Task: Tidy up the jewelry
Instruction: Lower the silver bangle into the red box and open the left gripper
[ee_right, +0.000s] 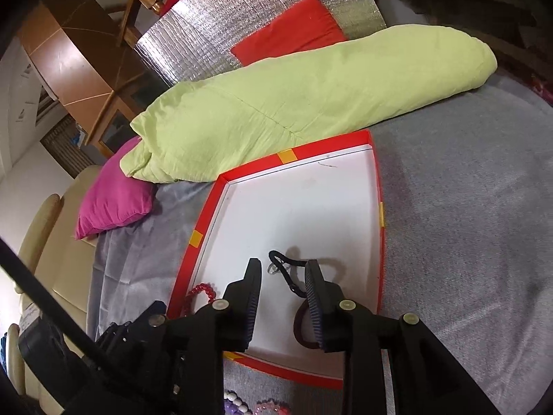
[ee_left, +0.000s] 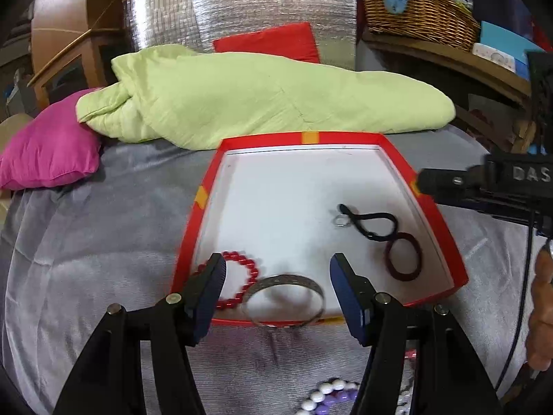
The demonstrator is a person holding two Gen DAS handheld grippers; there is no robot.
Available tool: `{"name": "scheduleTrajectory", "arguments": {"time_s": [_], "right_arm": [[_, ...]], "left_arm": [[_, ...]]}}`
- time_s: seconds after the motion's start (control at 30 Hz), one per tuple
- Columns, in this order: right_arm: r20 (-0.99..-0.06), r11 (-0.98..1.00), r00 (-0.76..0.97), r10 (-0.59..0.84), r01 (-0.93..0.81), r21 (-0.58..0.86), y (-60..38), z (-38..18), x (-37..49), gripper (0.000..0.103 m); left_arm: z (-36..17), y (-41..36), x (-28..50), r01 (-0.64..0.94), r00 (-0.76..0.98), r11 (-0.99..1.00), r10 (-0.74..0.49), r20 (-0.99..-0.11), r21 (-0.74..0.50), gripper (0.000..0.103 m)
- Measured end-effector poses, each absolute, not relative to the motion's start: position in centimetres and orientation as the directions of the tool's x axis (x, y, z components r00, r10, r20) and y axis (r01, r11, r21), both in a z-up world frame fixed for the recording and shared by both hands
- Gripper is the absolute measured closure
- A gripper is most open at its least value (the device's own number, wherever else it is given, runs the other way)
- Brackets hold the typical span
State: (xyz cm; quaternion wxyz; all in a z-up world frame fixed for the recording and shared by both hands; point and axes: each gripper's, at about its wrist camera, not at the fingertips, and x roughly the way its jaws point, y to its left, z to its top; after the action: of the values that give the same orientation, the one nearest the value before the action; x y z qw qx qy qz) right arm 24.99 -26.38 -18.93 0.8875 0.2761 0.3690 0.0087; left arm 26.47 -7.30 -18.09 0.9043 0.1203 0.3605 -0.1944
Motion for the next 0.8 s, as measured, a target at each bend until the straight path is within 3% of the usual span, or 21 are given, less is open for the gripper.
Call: {"name": "scheduleTrajectory", "arguments": {"time_s": [0.13,0.37,0.5,0.8], "right_arm": [[-0.660,0.846,0.728,0.184,0.225,0.483,-27.2,-18.9,24.4,0.061],[-0.702,0.809,0.701,0.130,0.335,0.484,-29.6,-20.5,24.4,0.061],[-0.726,0.795,0.677,0.122,0.371,0.480,-30.3,-21.5,24.7,0.061],[-0.754,0.796,0.649,0.099,0.404,0.452,-30.2,-23.1,25.7,0.061]], "left_arm": [[-17.7,-4.7,27.9,0.351,0.689,0.935,-0.221,-0.690,0.051,0.028],[-18.0,1.6,31.2,0.089,0.728,0.996,-0.085,-0.680,-0.030,0.022],[-19.2,3.4,32.7,0.029,0.692,0.997,-0.067,-0.718,-0.065,0.022],[-22.5,6.2,34.3,-0.040,0.553,0.950,-0.238,-0.798,-0.311,0.022]]}}
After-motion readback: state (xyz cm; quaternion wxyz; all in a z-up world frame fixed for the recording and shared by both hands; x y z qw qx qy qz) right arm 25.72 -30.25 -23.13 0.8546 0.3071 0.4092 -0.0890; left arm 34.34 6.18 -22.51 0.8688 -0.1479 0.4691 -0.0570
